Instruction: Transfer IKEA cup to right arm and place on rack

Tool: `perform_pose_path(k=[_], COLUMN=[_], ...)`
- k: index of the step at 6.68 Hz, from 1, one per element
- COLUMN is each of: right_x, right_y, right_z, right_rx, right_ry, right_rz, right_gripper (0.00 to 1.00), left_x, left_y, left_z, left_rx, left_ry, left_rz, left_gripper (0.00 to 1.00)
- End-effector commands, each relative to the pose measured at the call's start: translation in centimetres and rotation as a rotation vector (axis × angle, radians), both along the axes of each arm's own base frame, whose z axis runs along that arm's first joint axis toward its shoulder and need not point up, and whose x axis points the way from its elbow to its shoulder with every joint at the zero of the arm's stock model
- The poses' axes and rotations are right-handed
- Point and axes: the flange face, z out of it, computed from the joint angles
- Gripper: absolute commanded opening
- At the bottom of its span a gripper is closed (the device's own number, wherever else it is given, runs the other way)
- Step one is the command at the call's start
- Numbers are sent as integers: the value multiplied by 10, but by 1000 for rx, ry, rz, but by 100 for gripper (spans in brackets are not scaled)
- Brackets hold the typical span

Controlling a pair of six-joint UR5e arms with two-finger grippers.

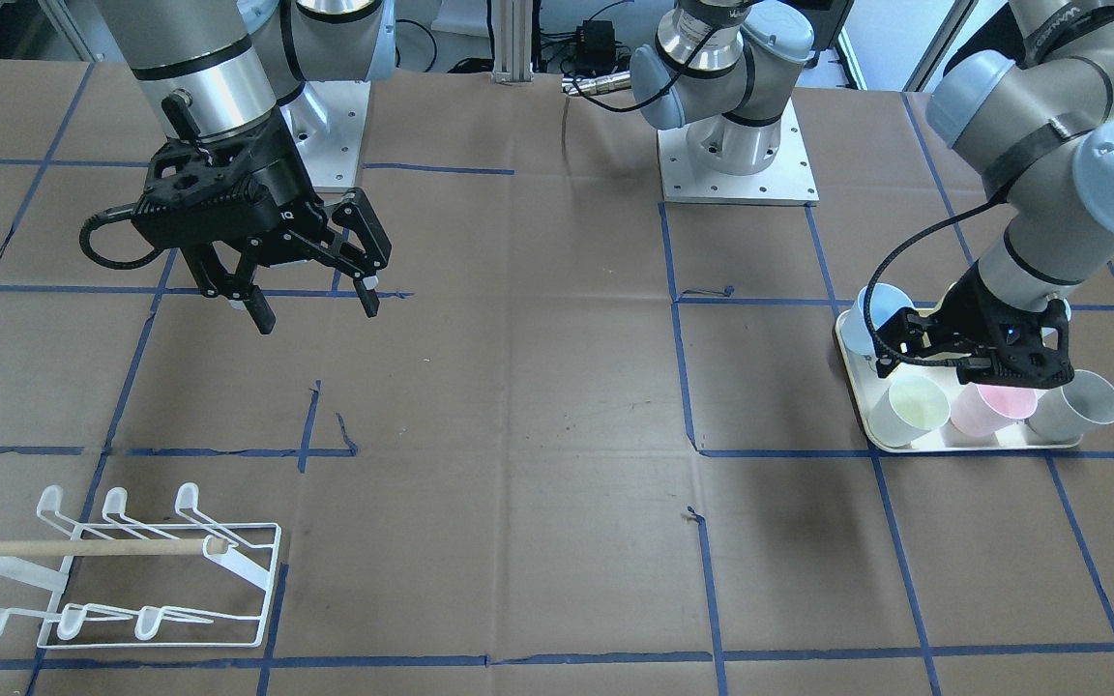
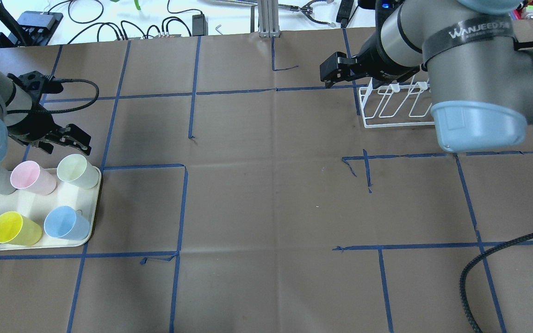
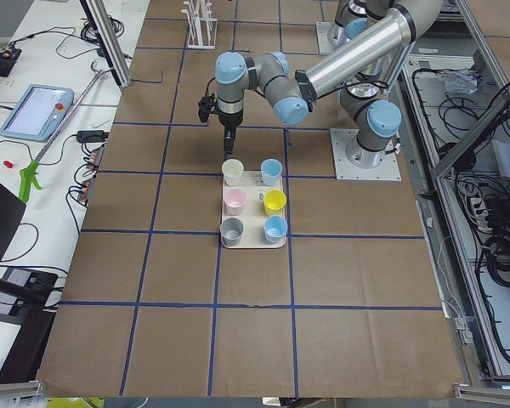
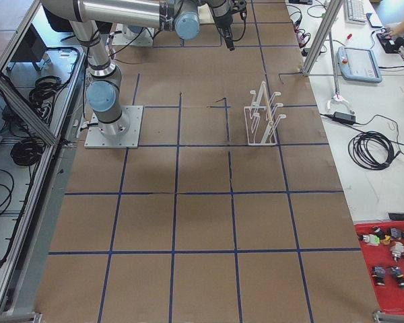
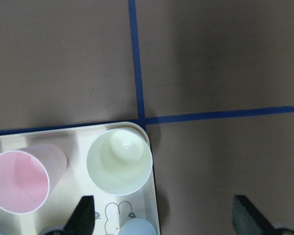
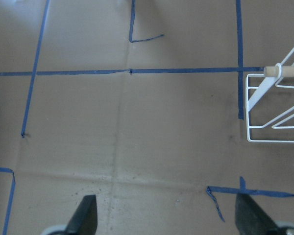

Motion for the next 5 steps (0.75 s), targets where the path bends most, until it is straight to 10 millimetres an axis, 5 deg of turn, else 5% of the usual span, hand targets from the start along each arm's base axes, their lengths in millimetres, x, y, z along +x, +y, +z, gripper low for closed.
perform_pose_path(k=[1, 2, 5], right_x=[4, 9, 14], right_y=[7, 10, 35], right_z=[2, 0, -20], right_rx=[-100, -160, -268], right_ry=[-65, -117, -330], right_rz=[21, 40, -87], right_gripper=[99, 99, 100], left_x=[4, 3, 1], left_y=[-9, -6, 4], left_z=[-35, -54, -73], left_rx=[-16, -4, 28], left_ry=[-5, -2, 1], left_rz=[2, 3, 8], left_gripper=[99, 99, 99])
